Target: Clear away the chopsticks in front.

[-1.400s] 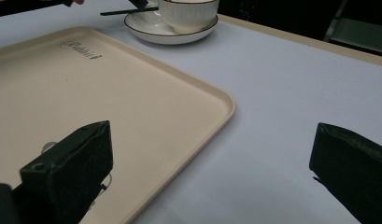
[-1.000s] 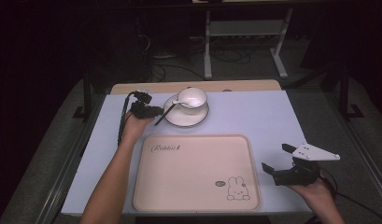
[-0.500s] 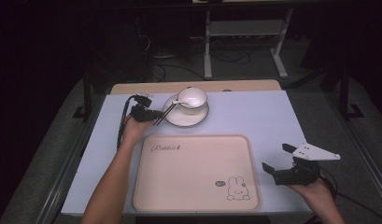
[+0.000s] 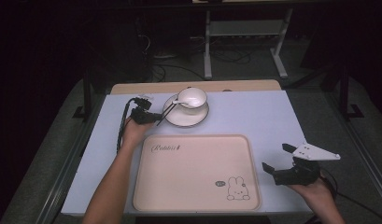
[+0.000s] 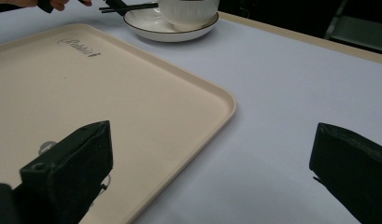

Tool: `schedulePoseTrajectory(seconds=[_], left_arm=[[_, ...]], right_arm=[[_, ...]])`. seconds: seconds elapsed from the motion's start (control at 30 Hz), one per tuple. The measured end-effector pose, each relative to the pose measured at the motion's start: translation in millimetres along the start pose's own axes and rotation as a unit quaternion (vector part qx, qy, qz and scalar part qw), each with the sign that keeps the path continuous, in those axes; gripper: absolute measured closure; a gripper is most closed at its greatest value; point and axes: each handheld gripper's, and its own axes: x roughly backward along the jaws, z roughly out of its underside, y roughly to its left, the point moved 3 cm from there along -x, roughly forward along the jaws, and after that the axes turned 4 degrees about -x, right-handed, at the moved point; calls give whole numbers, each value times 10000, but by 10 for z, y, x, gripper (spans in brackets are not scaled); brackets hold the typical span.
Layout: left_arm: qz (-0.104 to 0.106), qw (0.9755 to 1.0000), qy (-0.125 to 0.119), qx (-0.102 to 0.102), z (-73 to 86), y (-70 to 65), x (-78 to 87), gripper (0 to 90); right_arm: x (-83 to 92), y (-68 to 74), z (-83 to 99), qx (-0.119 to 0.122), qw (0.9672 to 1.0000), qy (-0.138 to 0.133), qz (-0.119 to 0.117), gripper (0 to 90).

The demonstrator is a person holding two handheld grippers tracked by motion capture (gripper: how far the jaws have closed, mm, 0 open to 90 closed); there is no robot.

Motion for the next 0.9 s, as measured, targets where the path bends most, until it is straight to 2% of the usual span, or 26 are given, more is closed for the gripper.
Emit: schedulePoseTrajectory(seconds=[0.1, 0.2, 0.43, 0.77, 0.9], left_arm=[[-74, 10000, -22, -33, -1, 1, 20, 860], [-112, 9998, -147, 10, 4, 25, 79, 862], [-166, 9993, -317, 61, 73, 80, 321, 865], [-298, 9988, -387, 31, 344, 40, 751, 866], [-248, 9985, -479, 53, 507, -17, 904, 866]], right_arm=[[5, -2, 1, -20, 10000, -4, 3, 0], [1, -5, 2, -19, 10000, -1, 2, 0], [-2, -5, 2, -5, 10000, 8, 2, 0], [-6, -5, 1, -1, 10000, 11, 27, 0], [-11, -1, 2, 7, 10000, 19, 35, 0]])
